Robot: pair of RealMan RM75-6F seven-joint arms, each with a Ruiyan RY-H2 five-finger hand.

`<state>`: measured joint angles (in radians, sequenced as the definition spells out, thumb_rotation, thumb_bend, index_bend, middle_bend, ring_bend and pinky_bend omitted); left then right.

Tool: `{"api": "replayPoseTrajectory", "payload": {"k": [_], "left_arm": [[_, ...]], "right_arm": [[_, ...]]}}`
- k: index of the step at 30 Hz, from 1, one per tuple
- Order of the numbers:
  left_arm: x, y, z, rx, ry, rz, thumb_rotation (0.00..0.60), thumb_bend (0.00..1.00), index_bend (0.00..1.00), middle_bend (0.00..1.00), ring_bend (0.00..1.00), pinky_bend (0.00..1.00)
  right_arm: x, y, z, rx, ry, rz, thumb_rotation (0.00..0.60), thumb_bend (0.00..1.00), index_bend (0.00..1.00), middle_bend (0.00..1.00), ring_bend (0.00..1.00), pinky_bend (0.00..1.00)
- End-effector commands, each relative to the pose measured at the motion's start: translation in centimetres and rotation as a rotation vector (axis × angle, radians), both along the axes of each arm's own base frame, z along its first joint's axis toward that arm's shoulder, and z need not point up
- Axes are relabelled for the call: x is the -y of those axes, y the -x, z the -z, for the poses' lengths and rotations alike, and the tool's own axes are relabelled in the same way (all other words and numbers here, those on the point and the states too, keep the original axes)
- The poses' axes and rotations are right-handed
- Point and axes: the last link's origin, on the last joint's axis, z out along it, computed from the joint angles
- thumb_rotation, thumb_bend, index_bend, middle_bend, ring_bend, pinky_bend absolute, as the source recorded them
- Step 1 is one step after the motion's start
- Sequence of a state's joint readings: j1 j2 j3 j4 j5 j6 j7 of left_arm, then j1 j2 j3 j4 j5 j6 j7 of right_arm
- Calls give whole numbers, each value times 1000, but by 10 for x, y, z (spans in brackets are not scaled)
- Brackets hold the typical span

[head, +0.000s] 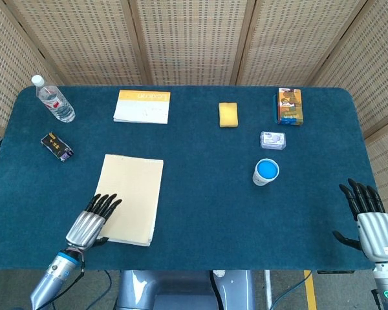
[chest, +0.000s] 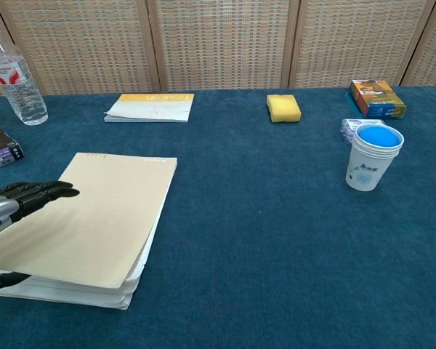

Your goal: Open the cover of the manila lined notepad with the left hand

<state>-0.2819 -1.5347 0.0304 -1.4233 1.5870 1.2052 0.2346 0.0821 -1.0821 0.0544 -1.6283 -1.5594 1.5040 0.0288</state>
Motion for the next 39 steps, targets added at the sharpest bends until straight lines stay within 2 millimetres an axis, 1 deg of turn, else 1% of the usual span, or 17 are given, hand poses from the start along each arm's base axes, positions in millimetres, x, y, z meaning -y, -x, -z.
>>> {"api": "replayPoseTrajectory", "payload": {"k": [1, 3, 8, 12, 17, 22, 26, 27, 29, 31, 34, 35, 39], "left_arm": [[-14, -11, -9, 0, -32, 22, 600, 372, 0, 0, 0, 0], [-25, -19, -16, 2, -55, 34, 600, 372, 0, 0, 0, 0], [-45, -34, -31, 21, -82, 33, 600, 371, 0, 0, 0, 0], [-51, -38, -37, 14, -73, 22, 600, 370, 0, 0, 0, 0], [-52, -33, -32, -6, -33, -6, 600, 370, 0, 0, 0, 0], [-47, -25, -22, -26, 28, -6, 600, 371, 0, 0, 0, 0], [-42, -22, -18, -38, 45, 20, 600, 373, 0, 0, 0, 1], [-41, -22, -17, -43, 46, 28, 600, 374, 8, 0, 0, 15], [-39, -22, -15, -50, 47, 48, 600, 395, 59, 26, 11, 73], [-37, -21, -12, -55, 51, 67, 600, 428, 166, 121, 74, 162], [-36, -21, -8, -52, 51, 95, 600, 446, 291, 246, 168, 223], [-35, -20, -7, -52, 51, 102, 600, 446, 319, 270, 185, 231], [-34, -18, -4, -51, 51, 127, 600, 453, 489, 410, 296, 300]], "right_arm": [[0, 0, 0, -1, -1, 0, 600, 0, 24, 0, 0, 0], [0, 0, 1, -2, -1, 2, 600, 0, 24, 0, 0, 0], [2, 1, 1, -6, -1, 7, 600, 0, 25, 0, 0, 0], [3, 2, 2, -9, -5, 12, 600, 0, 24, 0, 0, 0], [3, 2, 3, -11, -7, 13, 600, 0, 24, 0, 0, 0], [2, 2, 3, -12, -6, 13, 600, 0, 25, 0, 0, 0], [2, 2, 3, -12, -6, 14, 600, 0, 26, 0, 0, 0], [2, 2, 3, -11, -7, 14, 600, 0, 26, 0, 0, 0], [2, 2, 3, -11, -7, 13, 600, 0, 26, 0, 0, 0], [2, 2, 3, -10, -7, 14, 600, 0, 27, 0, 0, 0], [2, 2, 3, -9, -6, 14, 600, 0, 28, 0, 0, 0], [2, 2, 3, -9, -6, 14, 600, 0, 28, 0, 0, 0], [3, 2, 3, -9, -9, 16, 600, 0, 29, 0, 0, 0]]}}
